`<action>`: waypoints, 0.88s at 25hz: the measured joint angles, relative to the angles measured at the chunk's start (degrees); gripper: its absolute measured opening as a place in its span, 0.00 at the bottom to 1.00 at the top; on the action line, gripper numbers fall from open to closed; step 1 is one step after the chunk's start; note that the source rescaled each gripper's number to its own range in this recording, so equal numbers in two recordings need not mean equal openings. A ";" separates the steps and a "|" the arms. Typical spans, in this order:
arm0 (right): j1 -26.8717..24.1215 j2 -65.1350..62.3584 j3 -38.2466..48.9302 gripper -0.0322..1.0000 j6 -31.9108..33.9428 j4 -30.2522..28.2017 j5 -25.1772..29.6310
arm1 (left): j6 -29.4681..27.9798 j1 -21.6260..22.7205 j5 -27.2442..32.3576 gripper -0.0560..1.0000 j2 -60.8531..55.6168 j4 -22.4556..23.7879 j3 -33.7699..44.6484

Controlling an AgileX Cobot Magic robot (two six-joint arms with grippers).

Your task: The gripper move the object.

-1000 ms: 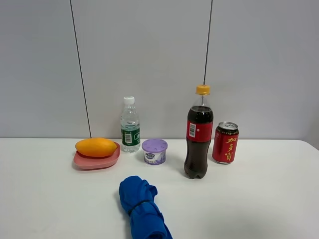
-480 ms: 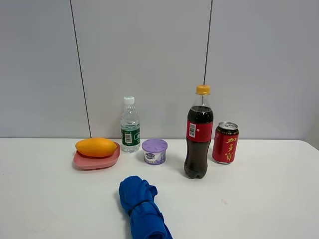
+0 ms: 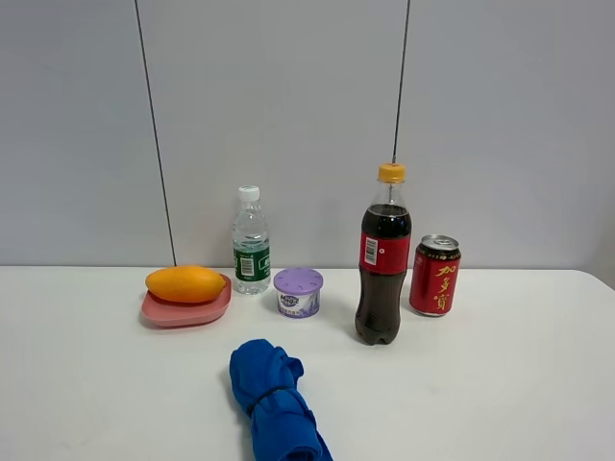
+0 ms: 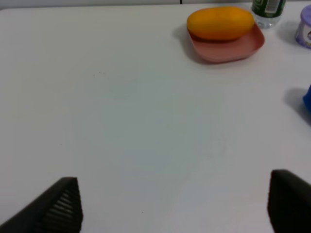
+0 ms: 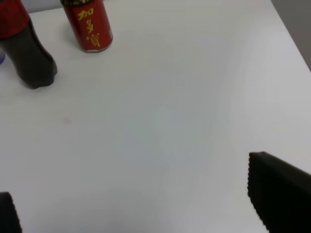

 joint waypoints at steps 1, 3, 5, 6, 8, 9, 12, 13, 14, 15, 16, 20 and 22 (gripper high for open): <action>0.00 0.00 0.12 0.90 0.21 -0.30 -0.04 | 0.00 0.00 0.00 1.00 0.00 0.00 0.00; 0.00 0.00 0.17 0.90 0.39 -0.24 -0.04 | 0.00 0.00 0.00 1.00 0.00 0.00 0.00; 0.00 0.00 0.17 0.90 0.57 0.31 -0.04 | 0.00 0.00 0.00 1.00 0.00 0.00 0.00; 0.00 0.00 0.17 0.90 0.57 0.68 -0.04 | 0.00 0.00 0.00 1.00 0.00 0.00 0.00; 0.00 0.00 0.17 0.90 0.57 0.94 -0.04 | 0.00 0.00 0.00 1.00 0.00 0.00 0.00; 0.00 0.00 0.17 0.90 0.57 1.06 -0.04 | 0.00 0.00 0.00 1.00 0.00 0.00 0.00; 0.00 0.00 0.17 0.90 0.57 1.11 -0.04 | 0.00 0.00 0.00 1.00 0.00 0.00 0.00; 0.00 0.00 0.17 0.90 0.57 1.11 -0.04 | 0.00 0.00 0.00 1.00 0.00 0.00 0.00; 0.00 0.00 0.17 0.90 0.57 1.11 -0.04 | 0.00 0.00 0.00 1.00 0.00 0.00 0.00; 0.00 0.00 0.17 0.90 0.57 1.11 -0.04 | 0.00 0.00 0.00 1.00 0.00 0.00 0.00; 0.00 0.00 0.17 0.90 0.57 1.11 -0.04 | 0.00 0.00 0.00 1.00 0.00 0.00 0.00; 0.00 0.00 0.17 0.90 0.57 1.11 -0.04 | 0.00 0.00 0.00 1.00 0.00 0.00 0.00; 0.00 0.00 0.17 0.90 0.57 1.11 -0.04 | 0.00 0.00 0.00 1.00 0.00 0.00 0.00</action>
